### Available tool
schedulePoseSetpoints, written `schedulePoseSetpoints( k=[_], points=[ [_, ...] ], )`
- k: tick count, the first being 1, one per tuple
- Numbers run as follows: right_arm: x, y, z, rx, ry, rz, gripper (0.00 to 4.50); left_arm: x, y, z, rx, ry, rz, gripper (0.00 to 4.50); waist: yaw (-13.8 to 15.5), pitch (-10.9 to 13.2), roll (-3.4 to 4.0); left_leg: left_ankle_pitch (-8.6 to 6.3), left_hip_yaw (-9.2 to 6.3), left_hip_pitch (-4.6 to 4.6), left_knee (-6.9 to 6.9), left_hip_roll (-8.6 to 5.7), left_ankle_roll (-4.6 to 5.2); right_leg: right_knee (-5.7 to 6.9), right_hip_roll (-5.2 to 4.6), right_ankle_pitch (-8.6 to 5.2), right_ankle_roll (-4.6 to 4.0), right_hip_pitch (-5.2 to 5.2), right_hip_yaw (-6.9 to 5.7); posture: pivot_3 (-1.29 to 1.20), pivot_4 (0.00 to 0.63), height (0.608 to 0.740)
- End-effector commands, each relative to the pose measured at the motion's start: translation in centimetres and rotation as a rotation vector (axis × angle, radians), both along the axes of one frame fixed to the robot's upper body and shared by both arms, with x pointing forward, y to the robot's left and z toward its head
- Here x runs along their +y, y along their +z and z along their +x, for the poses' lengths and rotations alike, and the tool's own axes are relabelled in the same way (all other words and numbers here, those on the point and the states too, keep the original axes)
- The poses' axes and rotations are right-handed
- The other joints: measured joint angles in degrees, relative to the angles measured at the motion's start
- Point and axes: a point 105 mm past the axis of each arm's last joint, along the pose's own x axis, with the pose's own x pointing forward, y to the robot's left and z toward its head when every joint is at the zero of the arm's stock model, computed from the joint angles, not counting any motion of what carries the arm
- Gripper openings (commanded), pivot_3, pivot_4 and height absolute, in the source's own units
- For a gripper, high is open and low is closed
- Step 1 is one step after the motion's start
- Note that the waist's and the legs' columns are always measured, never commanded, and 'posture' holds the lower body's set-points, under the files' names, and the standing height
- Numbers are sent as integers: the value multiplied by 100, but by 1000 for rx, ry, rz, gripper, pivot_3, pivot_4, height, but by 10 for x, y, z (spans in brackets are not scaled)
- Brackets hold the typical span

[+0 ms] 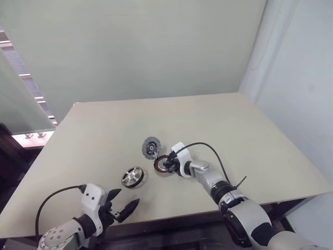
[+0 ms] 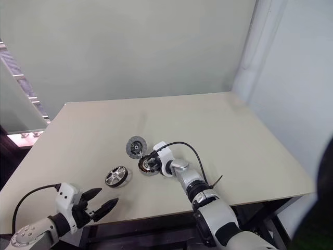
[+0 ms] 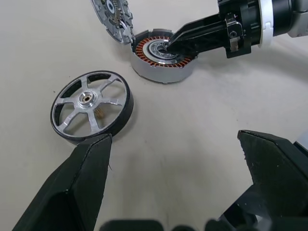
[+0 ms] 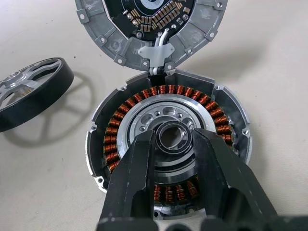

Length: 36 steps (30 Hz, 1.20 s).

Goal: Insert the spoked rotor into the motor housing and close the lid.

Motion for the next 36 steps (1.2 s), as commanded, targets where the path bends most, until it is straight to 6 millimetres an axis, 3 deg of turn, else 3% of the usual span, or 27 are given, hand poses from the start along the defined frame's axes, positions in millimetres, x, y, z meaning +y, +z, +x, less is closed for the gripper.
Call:
schedulePoseSetpoints(
  k=[1, 10, 13, 21, 26, 28, 36],
  points=[
    [62, 30, -17, -21, 97, 122, 1299, -3, 15, 3, -64, -15, 11, 4500, 0, 0, 0, 0, -1, 0, 0, 0, 0, 0, 0, -1, -1, 0, 0, 0, 0, 740],
    [69, 33, -22, -2, 126, 166, 1299, -3, 14, 2, -63, -12, 11, 4500, 0, 0, 0, 0, 0, 3, -1, 0, 0, 0, 0, -3, -6, 2, 0, 0, 0, 740],
    [70, 33, -24, 0, 131, 168, 1841, -3, 14, 2, -63, -12, 11, 4500, -1, 1, 1, 0, 0, 3, -2, 1, 0, 0, 0, -3, -6, 2, 0, 0, 0, 740],
    [70, 32, -26, 1, 147, 181, 4482, -3, 12, 2, -60, -19, 14, 4500, 3, 1, 2, 0, -1, 3, 0, -1, 0, 0, -1, -4, -6, 3, 0, 0, 0, 740],
    [65, 47, -19, -35, 145, 226, 4482, -4, 12, 5, -61, -26, 10, 4500, 1, 1, 2, 0, -1, 2, 0, -1, 0, 0, 0, -4, -6, 2, 0, 0, 0, 740],
    [63, 51, -16, -46, 139, 240, 4103, -5, 12, 5, -61, -28, 9, 4500, -3, 1, 1, 0, -1, 2, -1, 0, 0, 0, 0, -3, -5, 1, 0, 0, 0, 740],
    [47, 66, -2, -142, 73, 248, 1327, -7, 11, 9, -63, -39, 4, 4500, -2, 1, 1, 0, -1, 0, -8, 0, 0, 0, 0, 2, 4, -2, 0, 0, 0, 740]
  ],
)
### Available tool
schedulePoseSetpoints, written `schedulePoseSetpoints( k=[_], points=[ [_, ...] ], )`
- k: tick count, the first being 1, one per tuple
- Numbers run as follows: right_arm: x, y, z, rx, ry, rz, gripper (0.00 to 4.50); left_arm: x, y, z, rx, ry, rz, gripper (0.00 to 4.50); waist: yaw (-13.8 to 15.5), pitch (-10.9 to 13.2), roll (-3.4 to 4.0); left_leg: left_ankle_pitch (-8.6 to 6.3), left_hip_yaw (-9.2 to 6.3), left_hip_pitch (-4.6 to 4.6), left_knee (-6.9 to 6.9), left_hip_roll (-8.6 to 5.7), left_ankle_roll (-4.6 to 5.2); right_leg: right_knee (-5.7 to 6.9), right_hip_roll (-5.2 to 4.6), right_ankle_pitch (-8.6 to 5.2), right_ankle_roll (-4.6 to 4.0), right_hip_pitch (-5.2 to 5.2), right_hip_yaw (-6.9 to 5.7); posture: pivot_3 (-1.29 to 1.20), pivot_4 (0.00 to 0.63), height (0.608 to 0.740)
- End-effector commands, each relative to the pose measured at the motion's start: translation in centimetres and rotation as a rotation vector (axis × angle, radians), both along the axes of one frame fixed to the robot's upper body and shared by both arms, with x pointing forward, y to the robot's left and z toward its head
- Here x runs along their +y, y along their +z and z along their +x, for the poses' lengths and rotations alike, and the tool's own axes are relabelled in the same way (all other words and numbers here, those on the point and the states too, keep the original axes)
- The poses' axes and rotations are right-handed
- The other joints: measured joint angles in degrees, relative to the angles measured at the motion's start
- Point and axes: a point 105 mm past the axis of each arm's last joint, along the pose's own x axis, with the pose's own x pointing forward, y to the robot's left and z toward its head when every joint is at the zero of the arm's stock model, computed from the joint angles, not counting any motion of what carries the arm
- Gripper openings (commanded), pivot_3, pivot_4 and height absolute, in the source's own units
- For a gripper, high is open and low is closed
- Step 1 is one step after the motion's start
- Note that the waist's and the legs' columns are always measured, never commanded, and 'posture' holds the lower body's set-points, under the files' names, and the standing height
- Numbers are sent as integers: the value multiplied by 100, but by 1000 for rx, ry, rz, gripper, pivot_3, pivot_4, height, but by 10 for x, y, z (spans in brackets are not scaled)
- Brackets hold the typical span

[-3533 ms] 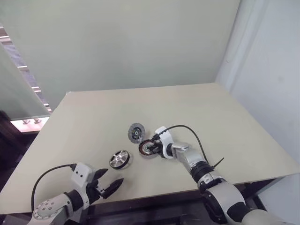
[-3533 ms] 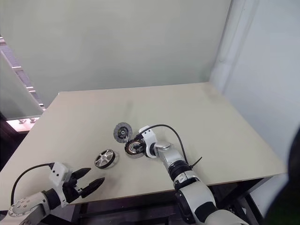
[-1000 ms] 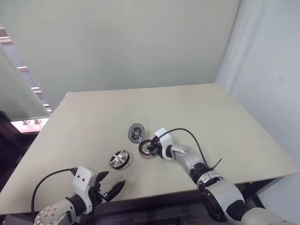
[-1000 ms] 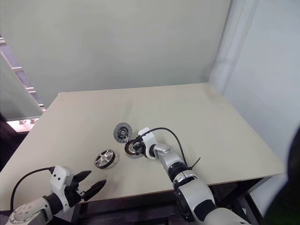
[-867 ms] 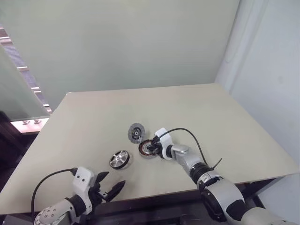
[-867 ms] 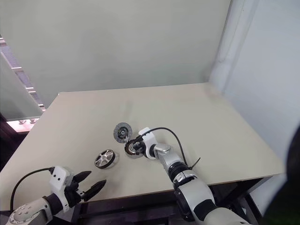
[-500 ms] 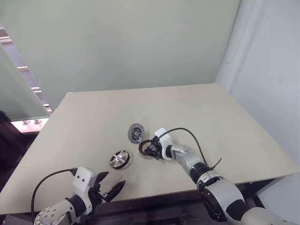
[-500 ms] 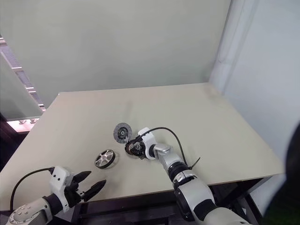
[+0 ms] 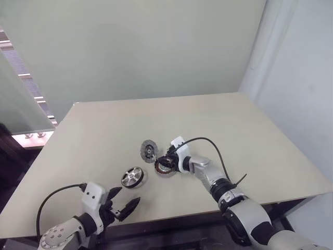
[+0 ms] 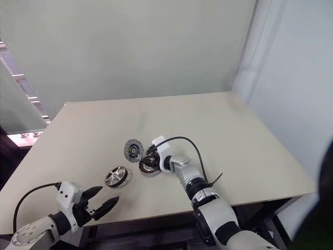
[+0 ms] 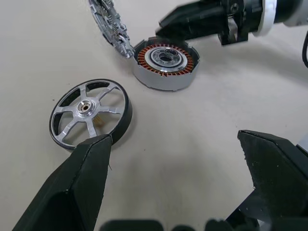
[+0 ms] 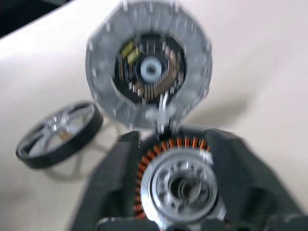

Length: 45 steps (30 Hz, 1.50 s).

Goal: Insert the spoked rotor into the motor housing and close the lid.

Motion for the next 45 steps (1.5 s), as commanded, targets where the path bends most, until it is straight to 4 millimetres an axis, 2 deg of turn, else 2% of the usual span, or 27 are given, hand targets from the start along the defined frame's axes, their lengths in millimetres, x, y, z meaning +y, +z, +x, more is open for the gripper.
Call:
schedulePoseSetpoints(
  k=[1, 4, 14, 26, 37, 45],
  points=[
    [35, 33, -6, -101, 25, 92, 990, -3, 7, 4, -37, -24, 7, 4500, -1, 0, 0, 0, 0, 0, 0, 0, 0, 0, 0, 0, 0, 0, 0, 0, 0, 740],
    [29, 31, -3, -154, 1, 37, 24, -3, 8, 6, -41, -25, 9, 4500, 0, 0, -1, 0, 1, 0, 0, 0, 0, 0, 0, -1, -1, -1, 0, 0, 0, 740],
    [17, 8, -1, -175, -24, -129, 24, -2, 8, 10, -49, -28, 25, 4500, 0, -1, -2, 0, 2, 0, 0, 0, 0, 0, 0, 0, 0, -1, 2, 0, 0, 740],
    [-5, -6, 5, -165, -67, -221, 24, 0, 9, 12, -53, -26, 34, 4500, 1, -2, -3, 0, 1, 0, 0, 0, 0, 0, 0, -1, -1, -1, 1, 0, 0, 740],
    [-27, -12, 10, -150, -121, -249, 24, 18, 16, 23, -93, 17, 28, 4500, -5, -7, -11, 0, 2, 2, 1, 0, 0, 0, 1, 0, 0, 0, 1, 0, 0, 740],
    [-26, -13, 8, -140, -120, -243, 24, 27, 16, 27, -108, 30, 24, 4500, -18, -12, -20, 0, 2, 2, -6, 1, 0, 0, 1, 0, 1, -2, 1, 0, 0, 740]
  ],
)
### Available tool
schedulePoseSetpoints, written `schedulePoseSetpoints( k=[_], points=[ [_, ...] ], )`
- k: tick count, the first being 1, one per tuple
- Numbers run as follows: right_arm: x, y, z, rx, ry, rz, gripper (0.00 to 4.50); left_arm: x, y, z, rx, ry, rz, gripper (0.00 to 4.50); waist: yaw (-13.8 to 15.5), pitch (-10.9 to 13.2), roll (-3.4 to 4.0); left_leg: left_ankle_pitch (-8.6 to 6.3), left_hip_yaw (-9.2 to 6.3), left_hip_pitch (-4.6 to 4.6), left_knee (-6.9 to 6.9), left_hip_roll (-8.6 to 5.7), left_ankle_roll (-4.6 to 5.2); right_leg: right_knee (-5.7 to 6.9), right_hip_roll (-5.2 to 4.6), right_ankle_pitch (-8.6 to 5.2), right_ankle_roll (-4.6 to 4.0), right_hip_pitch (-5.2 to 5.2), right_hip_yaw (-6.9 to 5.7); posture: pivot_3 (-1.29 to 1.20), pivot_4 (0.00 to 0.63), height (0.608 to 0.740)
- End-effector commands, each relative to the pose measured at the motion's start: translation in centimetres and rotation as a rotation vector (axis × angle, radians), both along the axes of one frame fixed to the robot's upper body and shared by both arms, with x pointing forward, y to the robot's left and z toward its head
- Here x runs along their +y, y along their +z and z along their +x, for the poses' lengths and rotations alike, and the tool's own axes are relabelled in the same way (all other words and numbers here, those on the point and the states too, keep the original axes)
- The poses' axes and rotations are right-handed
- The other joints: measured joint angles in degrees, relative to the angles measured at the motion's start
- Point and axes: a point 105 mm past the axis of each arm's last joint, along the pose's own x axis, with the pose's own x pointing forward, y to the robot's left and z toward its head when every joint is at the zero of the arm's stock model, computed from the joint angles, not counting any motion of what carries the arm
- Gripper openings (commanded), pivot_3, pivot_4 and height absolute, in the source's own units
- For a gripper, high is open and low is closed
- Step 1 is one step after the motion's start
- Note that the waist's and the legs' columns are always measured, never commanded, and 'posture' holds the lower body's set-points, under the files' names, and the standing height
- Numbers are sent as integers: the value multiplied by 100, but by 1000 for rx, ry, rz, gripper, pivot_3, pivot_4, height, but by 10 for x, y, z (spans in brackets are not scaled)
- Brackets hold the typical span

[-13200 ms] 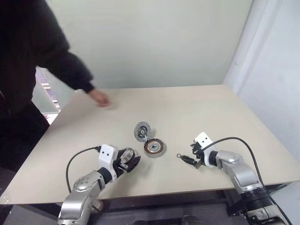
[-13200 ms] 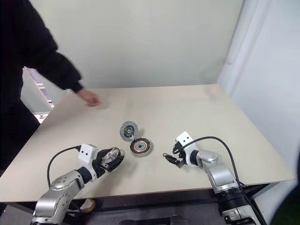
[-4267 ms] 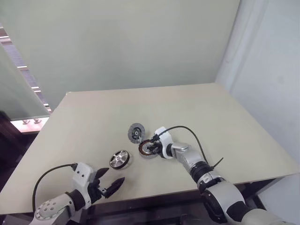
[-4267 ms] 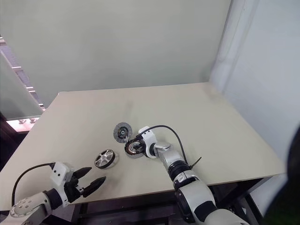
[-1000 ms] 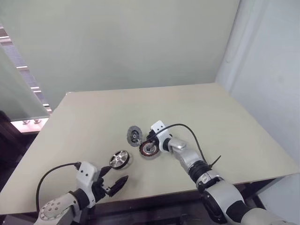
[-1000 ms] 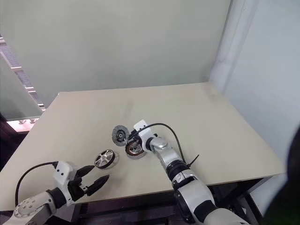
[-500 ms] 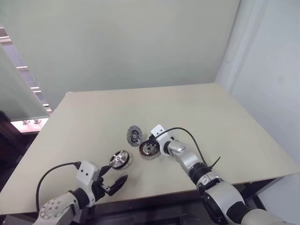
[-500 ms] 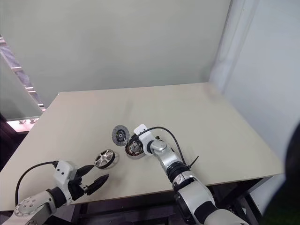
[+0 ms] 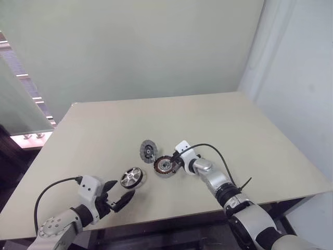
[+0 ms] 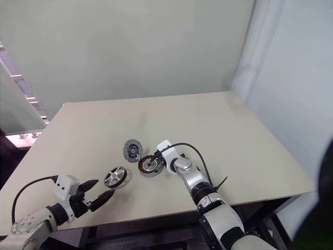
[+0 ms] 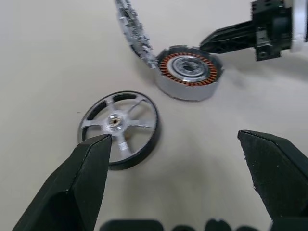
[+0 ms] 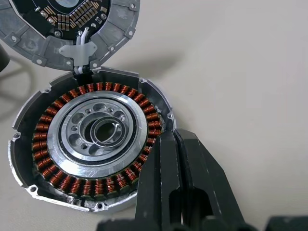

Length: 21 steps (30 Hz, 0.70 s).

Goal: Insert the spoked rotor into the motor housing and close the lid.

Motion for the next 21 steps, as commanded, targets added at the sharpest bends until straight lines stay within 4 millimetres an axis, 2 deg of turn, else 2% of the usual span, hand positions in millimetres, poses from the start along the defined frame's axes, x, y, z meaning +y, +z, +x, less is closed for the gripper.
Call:
schedulePoseSetpoints(
  k=[1, 21],
  points=[
    [8, 17, 4, -50, 15, 27, 24, 3, 15, 7, -74, 0, 4, 4500, 2, 0, -1, 0, 0, 0, 0, -1, 0, 0, -1, 0, 0, 1, 0, 0, 0, 740],
    [19, 11, -8, -10, 56, 14, 24, 0, 18, 8, -92, 26, 8, 4500, 1, -1, -2, 0, -1, 0, 0, -1, 0, 0, -1, 1, 1, 0, 0, 0, 0, 740]
  ],
)
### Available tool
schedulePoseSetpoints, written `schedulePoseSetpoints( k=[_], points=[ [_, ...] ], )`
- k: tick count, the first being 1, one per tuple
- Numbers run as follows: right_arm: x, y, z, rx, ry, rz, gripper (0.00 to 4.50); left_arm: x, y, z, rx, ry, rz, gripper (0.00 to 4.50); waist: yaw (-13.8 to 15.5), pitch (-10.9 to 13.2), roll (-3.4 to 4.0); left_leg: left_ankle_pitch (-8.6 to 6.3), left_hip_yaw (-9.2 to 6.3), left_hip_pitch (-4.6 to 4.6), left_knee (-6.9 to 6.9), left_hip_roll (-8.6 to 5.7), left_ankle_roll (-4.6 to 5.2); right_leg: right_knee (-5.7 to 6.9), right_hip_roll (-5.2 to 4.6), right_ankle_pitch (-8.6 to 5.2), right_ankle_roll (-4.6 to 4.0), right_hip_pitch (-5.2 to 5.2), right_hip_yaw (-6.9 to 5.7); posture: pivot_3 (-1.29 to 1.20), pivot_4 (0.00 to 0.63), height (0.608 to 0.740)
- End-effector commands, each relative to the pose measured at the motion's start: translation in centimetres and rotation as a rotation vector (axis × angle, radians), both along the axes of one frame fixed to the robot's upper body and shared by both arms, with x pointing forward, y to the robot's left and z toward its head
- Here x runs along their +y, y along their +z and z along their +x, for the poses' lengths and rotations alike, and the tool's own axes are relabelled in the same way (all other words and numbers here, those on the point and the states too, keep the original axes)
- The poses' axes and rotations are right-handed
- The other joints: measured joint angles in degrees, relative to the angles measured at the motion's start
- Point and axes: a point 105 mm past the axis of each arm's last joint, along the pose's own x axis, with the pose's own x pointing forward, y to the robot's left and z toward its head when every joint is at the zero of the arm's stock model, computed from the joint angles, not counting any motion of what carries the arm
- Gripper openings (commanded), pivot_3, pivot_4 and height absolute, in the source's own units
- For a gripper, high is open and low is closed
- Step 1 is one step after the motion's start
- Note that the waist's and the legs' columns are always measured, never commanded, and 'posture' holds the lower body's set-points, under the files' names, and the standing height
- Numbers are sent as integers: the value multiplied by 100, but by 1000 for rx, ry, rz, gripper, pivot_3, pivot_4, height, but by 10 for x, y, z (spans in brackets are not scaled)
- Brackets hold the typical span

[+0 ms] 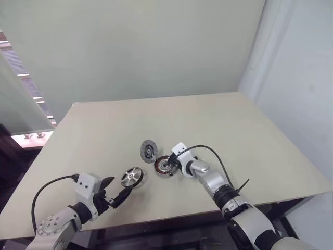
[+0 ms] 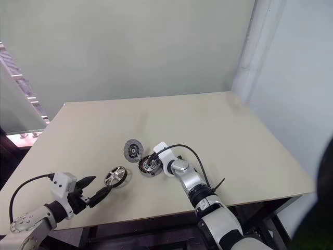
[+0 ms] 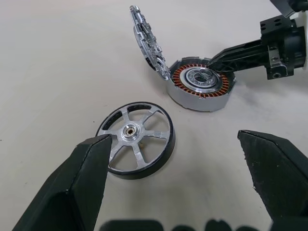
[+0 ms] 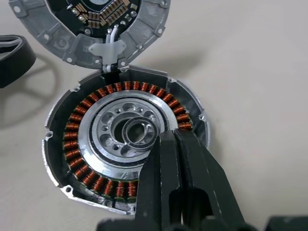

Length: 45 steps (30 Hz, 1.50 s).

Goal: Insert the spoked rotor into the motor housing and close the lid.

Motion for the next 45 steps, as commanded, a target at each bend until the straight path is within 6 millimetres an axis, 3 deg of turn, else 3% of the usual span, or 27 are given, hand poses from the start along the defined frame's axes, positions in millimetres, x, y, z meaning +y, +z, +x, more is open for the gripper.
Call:
schedulePoseSetpoints(
  k=[1, 16, 24, 34, 45],
  points=[
    [7, 12, 0, -38, 21, 17, 24, -2, 15, 3, -62, -4, 8, 4500, 0, 0, 0, 0, 0, 0, 0, 0, 0, 0, 0, 0, 0, 0, 0, 0, 0, 740],
    [18, 13, -5, -23, 26, 43, 24, -6, 17, 2, -60, -6, 9, 4500, -5, 0, 1, 0, 0, 2, 0, 1, 0, 0, 0, 0, 0, 0, 0, 0, 0, 740],
    [12, 26, 4, -58, 8, 54, 24, -8, 16, 1, -55, -12, 7, 4500, 0, 1, 1, 0, 1, 1, -2, 1, 0, 0, 0, 0, 0, 0, 0, 0, 0, 740],
    [26, 36, -1, -74, 47, 99, 24, -13, 16, 3, -54, -27, 2, 4500, -1, 1, 1, 0, 0, 1, -4, 1, 0, -1, 0, 0, 0, -1, -1, 0, 0, 740],
    [14, 17, -1, -56, 52, -39, 24, -4, 11, 1, -43, -22, 6, 4500, 0, 1, 1, 0, 0, 1, -4, 1, 0, -2, -1, 0, 0, -1, -1, 0, 0, 740]
  ],
)
